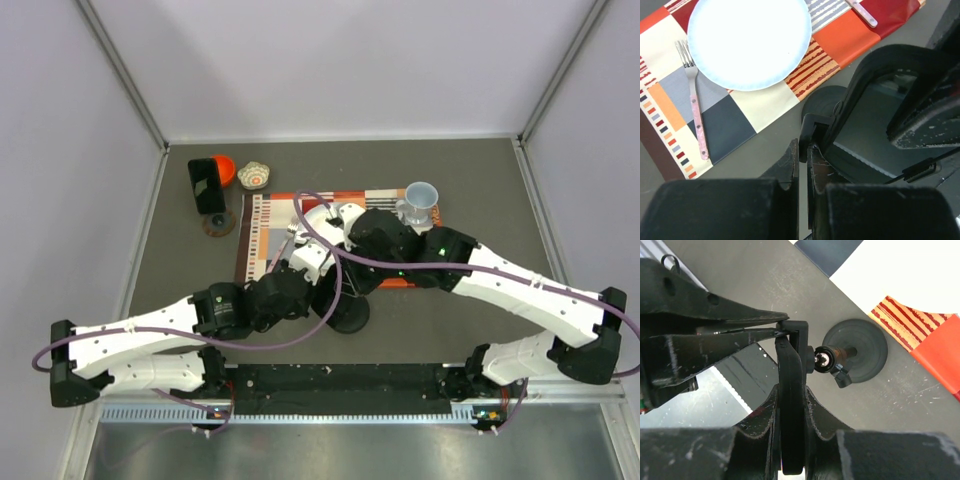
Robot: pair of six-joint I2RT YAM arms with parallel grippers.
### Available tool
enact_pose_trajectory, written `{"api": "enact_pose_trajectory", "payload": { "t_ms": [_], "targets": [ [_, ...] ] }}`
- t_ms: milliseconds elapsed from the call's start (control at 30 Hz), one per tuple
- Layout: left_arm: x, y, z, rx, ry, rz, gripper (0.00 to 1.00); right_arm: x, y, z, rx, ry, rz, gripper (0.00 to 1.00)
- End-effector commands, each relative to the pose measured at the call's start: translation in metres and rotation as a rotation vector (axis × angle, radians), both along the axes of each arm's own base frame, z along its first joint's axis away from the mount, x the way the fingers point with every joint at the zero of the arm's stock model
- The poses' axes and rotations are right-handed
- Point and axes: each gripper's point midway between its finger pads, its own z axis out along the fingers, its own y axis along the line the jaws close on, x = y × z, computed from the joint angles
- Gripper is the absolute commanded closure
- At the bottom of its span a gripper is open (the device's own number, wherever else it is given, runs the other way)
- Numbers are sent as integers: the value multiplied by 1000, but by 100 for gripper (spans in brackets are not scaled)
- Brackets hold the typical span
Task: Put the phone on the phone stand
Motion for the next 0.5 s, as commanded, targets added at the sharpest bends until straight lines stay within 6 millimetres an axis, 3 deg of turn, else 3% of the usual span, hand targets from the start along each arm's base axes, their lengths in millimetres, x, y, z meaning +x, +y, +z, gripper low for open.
{"api": "enact_pose_trajectory", "payload": {
  "t_ms": [0, 67, 167, 400, 467],
  "targets": [
    [39, 45, 70, -108, -192, 319, 100, -29, -173, -60, -732, 189, -212, 100],
    [36, 45, 69, -122, -180, 315, 100, -27, -186, -61, -750, 199, -256, 100],
    [30, 39, 71, -153, -155, 268, 100, -23, -190, -63, -755, 203, -289, 100],
    [19, 27, 81, -156, -101, 186, 100, -8, -190, -68, -850, 164, -309, 100],
    [17, 27, 76, -114, -80, 177, 100, -4, -186, -67, -843, 153, -317, 100]
  ]
}}
